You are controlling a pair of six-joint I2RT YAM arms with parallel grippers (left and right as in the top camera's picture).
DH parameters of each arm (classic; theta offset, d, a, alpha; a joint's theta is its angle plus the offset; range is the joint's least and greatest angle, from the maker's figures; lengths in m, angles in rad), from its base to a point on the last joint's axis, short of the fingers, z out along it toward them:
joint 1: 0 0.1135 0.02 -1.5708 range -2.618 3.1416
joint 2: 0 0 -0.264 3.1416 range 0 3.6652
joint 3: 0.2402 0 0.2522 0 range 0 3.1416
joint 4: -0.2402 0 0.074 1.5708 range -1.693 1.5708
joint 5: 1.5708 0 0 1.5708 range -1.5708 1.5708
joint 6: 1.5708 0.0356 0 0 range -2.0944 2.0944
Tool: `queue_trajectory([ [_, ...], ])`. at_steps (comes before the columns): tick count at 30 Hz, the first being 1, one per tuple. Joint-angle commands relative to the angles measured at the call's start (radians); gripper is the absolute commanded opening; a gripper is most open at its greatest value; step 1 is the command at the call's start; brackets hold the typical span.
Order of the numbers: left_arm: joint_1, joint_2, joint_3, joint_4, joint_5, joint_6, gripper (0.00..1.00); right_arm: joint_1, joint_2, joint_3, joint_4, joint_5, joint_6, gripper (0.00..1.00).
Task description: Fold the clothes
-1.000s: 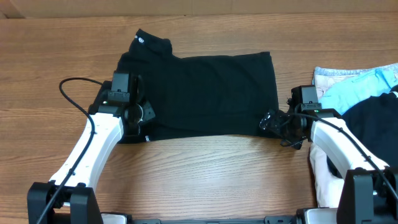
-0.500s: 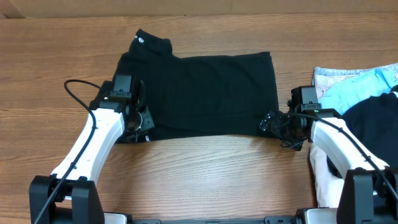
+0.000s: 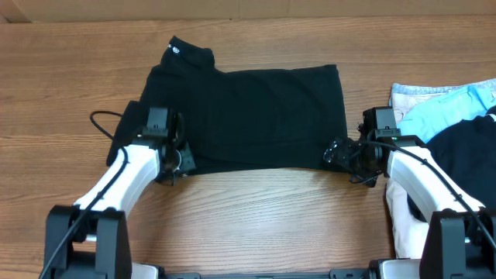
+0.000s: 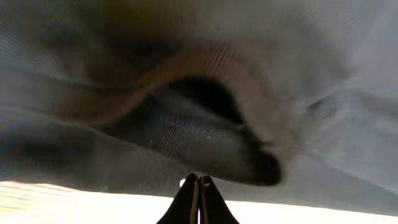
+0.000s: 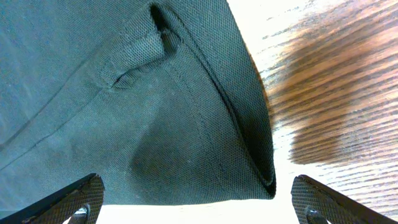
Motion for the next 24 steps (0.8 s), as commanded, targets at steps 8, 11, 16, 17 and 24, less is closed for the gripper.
queue_trajectory([
  [8, -0.003, 0.049, 0.002, 0.159, 0.02, 0.012, 0.04, -0.002, 0.006, 0.009, 0.002, 0.01, -0.003, 1.0],
  [11, -0.003, 0.049, 0.026, 0.224, -0.007, 0.013, 0.04, -0.002, 0.006, 0.009, 0.004, 0.01, -0.003, 1.0],
  [16, -0.002, 0.049, 0.084, 0.28, -0.102, 0.013, 0.04, -0.002, 0.006, 0.009, 0.004, 0.01, -0.003, 1.0],
  [17, -0.002, 0.049, 0.112, 0.268, -0.106, 0.016, 0.04, -0.002, 0.006, 0.009, 0.003, 0.01, -0.004, 1.0],
  [24, -0.004, 0.049, 0.367, 0.033, -0.08, 0.019, 0.04, -0.002, 0.006, 0.009, 0.002, 0.01, -0.004, 1.0],
])
